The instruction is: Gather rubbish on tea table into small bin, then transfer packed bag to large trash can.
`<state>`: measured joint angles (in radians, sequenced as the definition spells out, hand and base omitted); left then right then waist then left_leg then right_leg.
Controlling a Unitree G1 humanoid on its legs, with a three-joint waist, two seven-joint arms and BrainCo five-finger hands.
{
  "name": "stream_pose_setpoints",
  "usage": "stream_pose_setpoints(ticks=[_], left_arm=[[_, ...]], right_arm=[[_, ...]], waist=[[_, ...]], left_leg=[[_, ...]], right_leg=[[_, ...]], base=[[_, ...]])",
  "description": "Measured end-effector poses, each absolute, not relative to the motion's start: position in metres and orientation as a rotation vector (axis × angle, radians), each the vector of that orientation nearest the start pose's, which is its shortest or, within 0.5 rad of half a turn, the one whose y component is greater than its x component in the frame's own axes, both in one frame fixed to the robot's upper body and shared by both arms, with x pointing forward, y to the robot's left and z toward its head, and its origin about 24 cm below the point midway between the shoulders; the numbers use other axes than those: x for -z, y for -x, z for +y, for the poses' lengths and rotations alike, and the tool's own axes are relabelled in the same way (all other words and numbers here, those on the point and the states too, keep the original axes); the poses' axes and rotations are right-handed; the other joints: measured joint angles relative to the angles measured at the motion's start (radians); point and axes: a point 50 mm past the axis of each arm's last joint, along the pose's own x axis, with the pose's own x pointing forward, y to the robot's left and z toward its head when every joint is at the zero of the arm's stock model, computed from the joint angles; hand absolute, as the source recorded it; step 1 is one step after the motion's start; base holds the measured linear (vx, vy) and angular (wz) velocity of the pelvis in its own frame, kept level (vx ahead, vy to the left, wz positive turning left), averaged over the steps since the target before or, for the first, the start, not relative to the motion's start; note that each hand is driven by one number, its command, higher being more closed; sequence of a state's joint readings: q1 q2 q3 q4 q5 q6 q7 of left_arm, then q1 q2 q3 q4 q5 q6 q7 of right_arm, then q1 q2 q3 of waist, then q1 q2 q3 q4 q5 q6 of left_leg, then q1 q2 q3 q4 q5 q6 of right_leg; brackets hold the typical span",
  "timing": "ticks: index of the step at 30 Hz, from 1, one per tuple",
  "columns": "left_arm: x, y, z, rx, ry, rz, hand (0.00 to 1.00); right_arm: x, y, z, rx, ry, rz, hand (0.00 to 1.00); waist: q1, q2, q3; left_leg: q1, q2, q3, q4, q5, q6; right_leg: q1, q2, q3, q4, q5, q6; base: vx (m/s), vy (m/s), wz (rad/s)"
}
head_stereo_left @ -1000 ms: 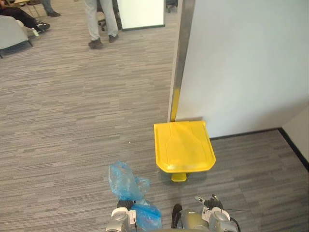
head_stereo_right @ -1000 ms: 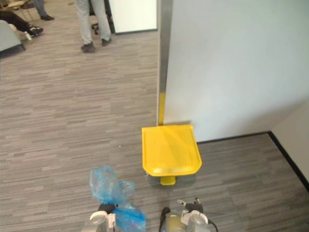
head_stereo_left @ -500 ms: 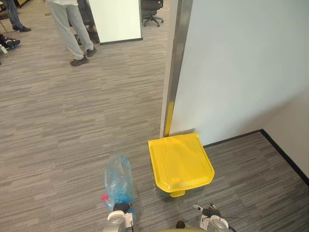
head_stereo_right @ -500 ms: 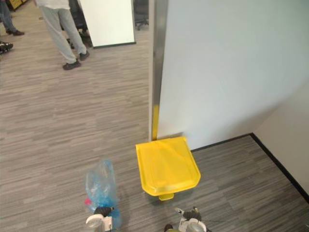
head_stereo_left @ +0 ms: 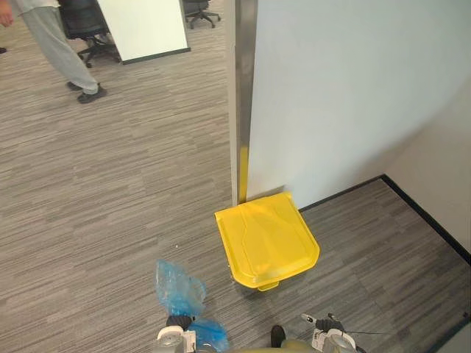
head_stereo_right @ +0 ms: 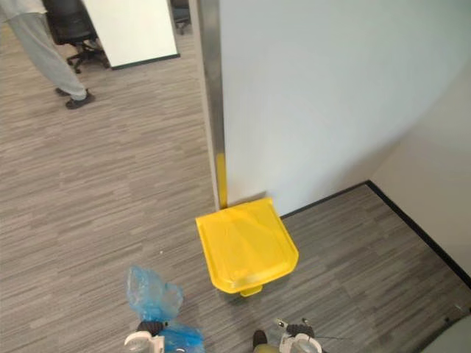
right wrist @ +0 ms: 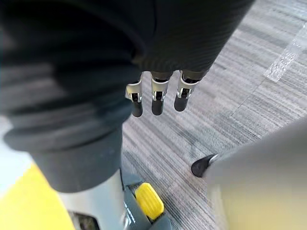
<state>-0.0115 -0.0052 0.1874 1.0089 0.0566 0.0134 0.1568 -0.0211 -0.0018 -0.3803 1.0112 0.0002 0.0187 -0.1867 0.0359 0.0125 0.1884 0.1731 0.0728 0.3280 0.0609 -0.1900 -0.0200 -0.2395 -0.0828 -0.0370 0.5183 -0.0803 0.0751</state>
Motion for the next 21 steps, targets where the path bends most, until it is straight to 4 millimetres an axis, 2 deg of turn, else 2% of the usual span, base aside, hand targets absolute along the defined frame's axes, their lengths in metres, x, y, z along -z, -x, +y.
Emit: stream_pose_setpoints(ticks=[2, 4, 6, 7, 8, 10, 11, 12, 13, 18, 21], left_arm=[[0.151, -0.135, 0.18, -0.297, -0.041, 1.016, 1.0], [0.149, -0.139, 0.183, -0.318, -0.029, 1.003, 1.0], [0.147, -0.141, 0.187, -0.344, -0.014, 0.992, 1.0], [0.146, -0.143, 0.19, -0.372, -0.012, 0.977, 1.0], [0.145, -0.147, 0.184, -0.373, 0.001, 0.97, 1.0], [0.144, -0.151, 0.174, -0.354, 0.02, 0.963, 1.0], [0.144, -0.153, 0.167, -0.349, 0.03, 0.96, 1.0], [0.144, -0.153, 0.167, -0.34, 0.025, 0.961, 1.0], [0.143, -0.154, 0.167, -0.341, 0.024, 0.958, 1.0], [0.144, -0.154, 0.164, -0.337, 0.028, 0.963, 1.0], [0.143, -0.156, 0.162, -0.323, 0.024, 0.959, 1.0]], right_arm=[[0.149, -0.129, -0.205, 0.519, -0.099, 1.007, 0.0], [0.147, -0.135, -0.203, 0.533, -0.105, 0.997, 0.0], [0.148, -0.135, -0.199, 0.553, -0.134, 0.997, 0.0], [0.149, -0.133, -0.198, 0.575, -0.149, 1.007, 0.0], [0.147, -0.138, -0.199, 0.577, -0.147, 0.99, 0.0], [0.144, -0.14, -0.207, 0.615, -0.155, 0.972, 0.0], [0.145, -0.135, -0.21, 0.651, -0.181, 0.973, 0.0], [0.145, -0.133, -0.21, 0.661, -0.192, 0.973, 0.0], [0.146, -0.131, -0.21, 0.665, -0.199, 0.976, 0.0], [0.146, -0.131, -0.208, 0.649, -0.189, 0.983, 0.0], [0.144, -0.139, -0.206, 0.589, -0.143, 0.97, 0.0]], waist=[[-0.007, -0.014, 0.003], [0.0, -0.028, 0.015], [0.003, -0.043, 0.024], [0.004, -0.078, 0.025], [0.007, -0.052, 0.038], [-0.002, -0.017, 0.048], [-0.001, -0.001, 0.039], [-0.002, -0.001, 0.038], [0.003, -0.006, 0.037], [0.01, -0.011, 0.029], [0.012, -0.006, 0.015]], left_leg=[[0.017, -0.001, -0.008, 0.014, -0.013, 0.012], [0.017, 0.005, -0.011, 0.056, -0.043, 0.004], [0.011, 0.001, -0.012, 0.108, -0.079, -0.01], [0.01, -0.023, -0.024, 0.165, -0.125, -0.03], [0.006, -0.008, -0.042, 0.209, -0.158, -0.042], [-0.009, 0.018, -0.08, 0.233, -0.183, -0.061], [-0.011, 0.028, -0.112, 0.237, -0.192, -0.059], [-0.01, 0.032, -0.125, 0.237, -0.193, -0.057], [-0.01, 0.043, -0.15, 0.239, -0.196, -0.054], [0.006, 0.048, -0.192, 0.24, -0.195, -0.057], [-0.001, 0.042, -0.214, 0.231, -0.193, -0.06]], right_leg=[[-0.04, -0.011, -0.037, 0.005, -0.013, -0.01], [-0.095, -0.005, -0.045, -0.107, 0.024, -0.014], [-0.094, -0.01, -0.045, -0.199, 0.04, -0.012], [-0.083, -0.031, -0.047, -0.21, -0.005, 0.006], [-0.094, -0.03, -0.055, -0.167, -0.008, 0.027], [-0.096, -0.009, -0.072, -0.144, -0.02, 0.027], [-0.092, -0.003, -0.087, -0.127, -0.02, 0.025], [-0.089, -0.003, -0.097, -0.121, -0.022, 0.023], [-0.087, -0.002, -0.12, -0.1, -0.039, 0.002], [-0.084, -0.027, -0.157, -0.016, -0.102, -0.008], [-0.086, -0.048, -0.176, -0.011, -0.118, -0.01]], base=[[-0.04, 0.01, -0.03], [0.08, -0.015, 0.05], [0.13, -0.081, 0.15], [0.26, -0.158, 0.06], [0.3, -0.179, 0.04], [0.24, -0.103, 0.36], [0.21, -0.079, 0.58], [0.24, -0.094, 0.53], [0.23, -0.094, 0.42], [0.14, -0.019, 0.26], [0.1, 0.051, 0.16]])
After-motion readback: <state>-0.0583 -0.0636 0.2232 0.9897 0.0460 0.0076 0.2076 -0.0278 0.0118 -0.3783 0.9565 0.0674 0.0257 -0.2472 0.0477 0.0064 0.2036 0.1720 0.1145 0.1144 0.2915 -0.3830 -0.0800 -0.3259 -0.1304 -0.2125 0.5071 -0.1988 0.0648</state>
